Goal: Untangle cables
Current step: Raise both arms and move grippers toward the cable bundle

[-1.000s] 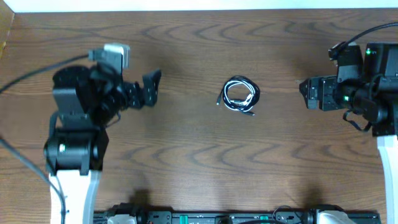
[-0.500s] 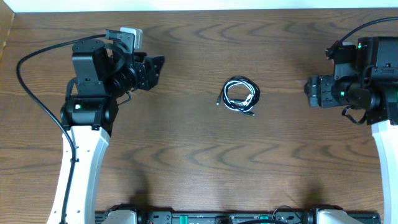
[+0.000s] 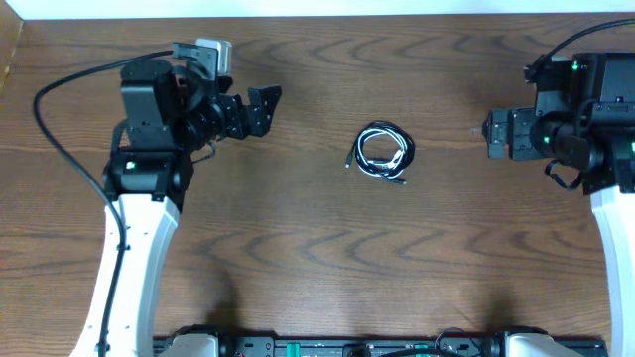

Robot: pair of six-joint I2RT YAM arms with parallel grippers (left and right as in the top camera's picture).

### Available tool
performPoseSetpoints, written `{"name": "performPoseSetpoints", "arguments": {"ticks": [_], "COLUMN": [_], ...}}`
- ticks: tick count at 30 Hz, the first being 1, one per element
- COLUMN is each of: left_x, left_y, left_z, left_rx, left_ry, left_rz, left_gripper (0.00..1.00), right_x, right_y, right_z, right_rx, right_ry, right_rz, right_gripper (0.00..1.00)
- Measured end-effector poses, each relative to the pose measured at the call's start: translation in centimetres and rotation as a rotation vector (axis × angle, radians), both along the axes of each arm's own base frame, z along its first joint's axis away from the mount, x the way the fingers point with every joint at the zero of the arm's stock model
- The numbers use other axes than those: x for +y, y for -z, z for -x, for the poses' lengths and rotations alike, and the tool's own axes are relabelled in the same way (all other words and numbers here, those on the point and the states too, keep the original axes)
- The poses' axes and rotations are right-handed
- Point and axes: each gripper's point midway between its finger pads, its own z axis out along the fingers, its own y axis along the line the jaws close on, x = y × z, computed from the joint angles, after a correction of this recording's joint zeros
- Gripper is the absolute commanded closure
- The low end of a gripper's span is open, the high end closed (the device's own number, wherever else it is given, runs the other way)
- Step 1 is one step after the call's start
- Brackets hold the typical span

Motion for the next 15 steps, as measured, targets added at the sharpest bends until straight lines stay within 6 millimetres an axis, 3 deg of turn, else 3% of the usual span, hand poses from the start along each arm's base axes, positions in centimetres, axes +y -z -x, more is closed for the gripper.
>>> {"name": "performPoseSetpoints", "arguments": {"ticks": [7, 15], "left_x": [-3.5, -6.0], "left_y": [0.2, 1.1], "left_z": [-1.0, -1.0], "left_rx": [0.022, 0.085], "left_ry": [0.177, 0.355], "left_rz": [0.179, 0.337], "left_gripper": [0.02, 0.02], "right_x": [-1.9, -2.7], "right_y": [2.7, 1.3], "right_z": [-1.4, -2.9], "right_rx": [0.085, 0.012], "right_ry": [0.171, 0.143], "right_rz": [-0.082, -0.307], "right_gripper": [0.01, 0.01]}}
